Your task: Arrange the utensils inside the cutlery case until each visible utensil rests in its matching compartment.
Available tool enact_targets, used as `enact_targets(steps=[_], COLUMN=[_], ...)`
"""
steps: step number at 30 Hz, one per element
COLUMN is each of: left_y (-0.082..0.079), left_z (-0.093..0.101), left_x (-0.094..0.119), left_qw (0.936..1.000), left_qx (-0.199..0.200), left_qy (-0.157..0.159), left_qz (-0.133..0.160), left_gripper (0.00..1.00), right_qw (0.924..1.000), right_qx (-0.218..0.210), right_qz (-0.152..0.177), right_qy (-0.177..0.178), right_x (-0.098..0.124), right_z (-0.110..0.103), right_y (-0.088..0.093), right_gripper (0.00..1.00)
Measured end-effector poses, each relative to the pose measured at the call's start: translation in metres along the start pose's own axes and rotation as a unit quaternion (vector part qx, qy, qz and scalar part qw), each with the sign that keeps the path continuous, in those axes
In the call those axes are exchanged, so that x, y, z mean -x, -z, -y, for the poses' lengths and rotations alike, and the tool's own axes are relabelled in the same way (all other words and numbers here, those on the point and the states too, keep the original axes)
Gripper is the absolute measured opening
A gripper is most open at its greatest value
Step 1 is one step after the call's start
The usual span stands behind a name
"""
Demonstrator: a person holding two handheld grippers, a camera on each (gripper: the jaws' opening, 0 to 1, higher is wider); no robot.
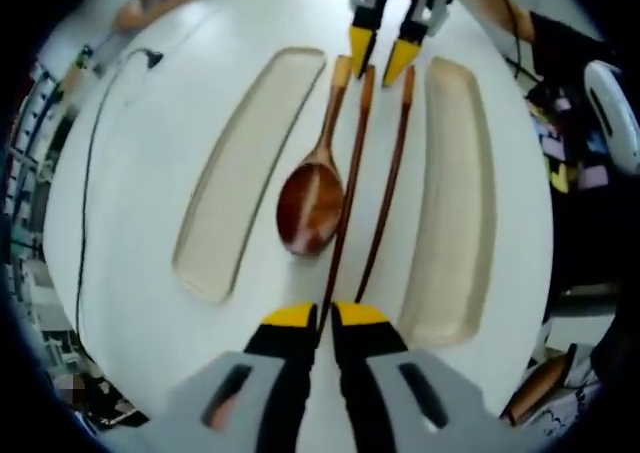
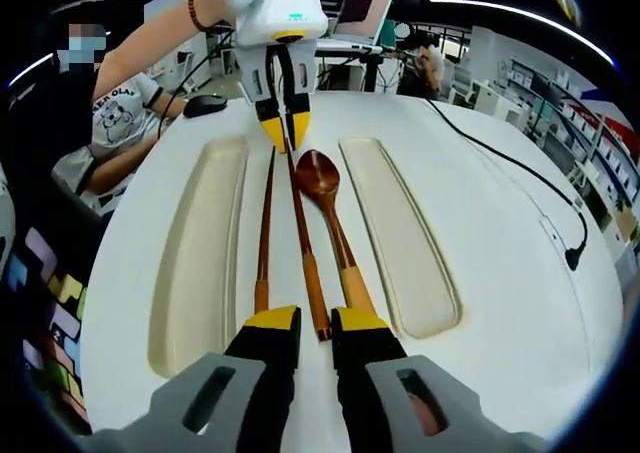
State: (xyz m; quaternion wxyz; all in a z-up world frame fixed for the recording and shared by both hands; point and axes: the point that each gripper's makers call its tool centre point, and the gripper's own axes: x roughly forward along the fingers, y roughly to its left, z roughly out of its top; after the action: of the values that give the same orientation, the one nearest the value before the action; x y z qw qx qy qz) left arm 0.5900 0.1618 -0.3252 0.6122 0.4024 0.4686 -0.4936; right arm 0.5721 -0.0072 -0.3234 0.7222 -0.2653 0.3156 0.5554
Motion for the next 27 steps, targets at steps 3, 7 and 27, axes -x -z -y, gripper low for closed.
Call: enact_targets(steps=[3,7,27], left_y=[-0.0006,0.0000,0.0015], left_z=[0.0005,0.0004,-0.0001], left_x=[-0.0008,-0.0009,0.0000], left_qw=[0.9999,0.9992,0.9966], left_qx=[-0.008,-0.025,-0.078], left_qy=[-0.001,0.001,-0.013], left_qz=[-0.014,-0.031,-0.021], left_gripper=[0.07,0.07,0.02], right_qw=[1.0000,1.0000,0.9997], right_qx=[0.001,0.002,0.016], right_qz=[0.001,0.003,0.009], right_qy=[-0.005,-0.008,-0.017], right_x=[-0.0003,-0.0015,-0.0029], right_z=[-0.0012,-0.0009,-0.0021], right_y=[-0.0012,-0.0031,-0.0026], right_gripper=[0.10,0.07,0.05])
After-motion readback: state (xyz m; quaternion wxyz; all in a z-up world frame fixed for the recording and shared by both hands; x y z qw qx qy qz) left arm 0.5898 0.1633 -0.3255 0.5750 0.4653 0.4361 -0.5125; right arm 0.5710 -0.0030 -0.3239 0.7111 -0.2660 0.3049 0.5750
